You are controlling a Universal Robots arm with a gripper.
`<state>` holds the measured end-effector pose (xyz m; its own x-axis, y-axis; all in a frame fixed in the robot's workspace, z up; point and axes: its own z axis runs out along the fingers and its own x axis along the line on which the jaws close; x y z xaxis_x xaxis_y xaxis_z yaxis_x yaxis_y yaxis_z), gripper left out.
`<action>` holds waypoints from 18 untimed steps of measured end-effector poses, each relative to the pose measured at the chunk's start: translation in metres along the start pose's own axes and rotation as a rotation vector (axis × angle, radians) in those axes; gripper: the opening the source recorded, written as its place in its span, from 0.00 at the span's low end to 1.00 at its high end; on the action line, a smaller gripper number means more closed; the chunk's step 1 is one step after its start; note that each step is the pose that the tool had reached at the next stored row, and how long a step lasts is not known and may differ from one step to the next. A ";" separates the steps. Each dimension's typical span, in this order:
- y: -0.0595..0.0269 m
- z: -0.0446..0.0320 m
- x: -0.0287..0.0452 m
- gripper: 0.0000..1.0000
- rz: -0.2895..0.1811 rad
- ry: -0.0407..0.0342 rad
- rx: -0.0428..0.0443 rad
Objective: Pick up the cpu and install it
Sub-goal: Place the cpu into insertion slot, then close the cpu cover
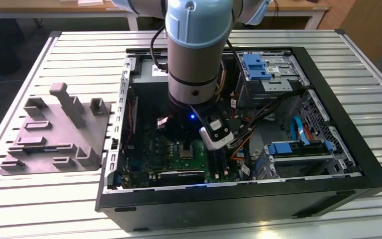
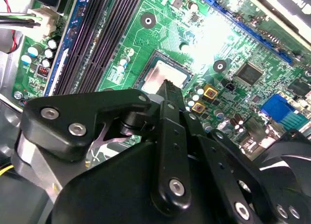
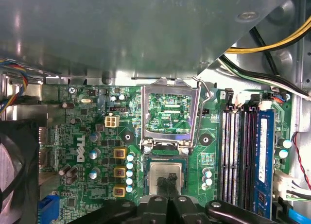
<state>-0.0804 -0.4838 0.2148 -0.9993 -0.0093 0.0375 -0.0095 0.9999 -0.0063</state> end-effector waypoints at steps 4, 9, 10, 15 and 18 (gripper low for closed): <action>0.0000 -0.0001 0.0000 0.11 0.000 0.0000 0.0000; 0.0000 -0.0005 0.0000 0.11 0.000 0.0000 0.0000; 0.0000 -0.0005 0.0000 0.11 0.000 0.0000 0.0000; 0.0000 -0.0005 0.0000 0.11 0.000 0.0000 -0.0001; -0.0001 -0.0014 0.0001 0.11 0.000 0.0002 0.0004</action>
<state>-0.0805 -0.4839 0.2162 -0.9992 -0.0093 0.0376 -0.0095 0.9999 -0.0066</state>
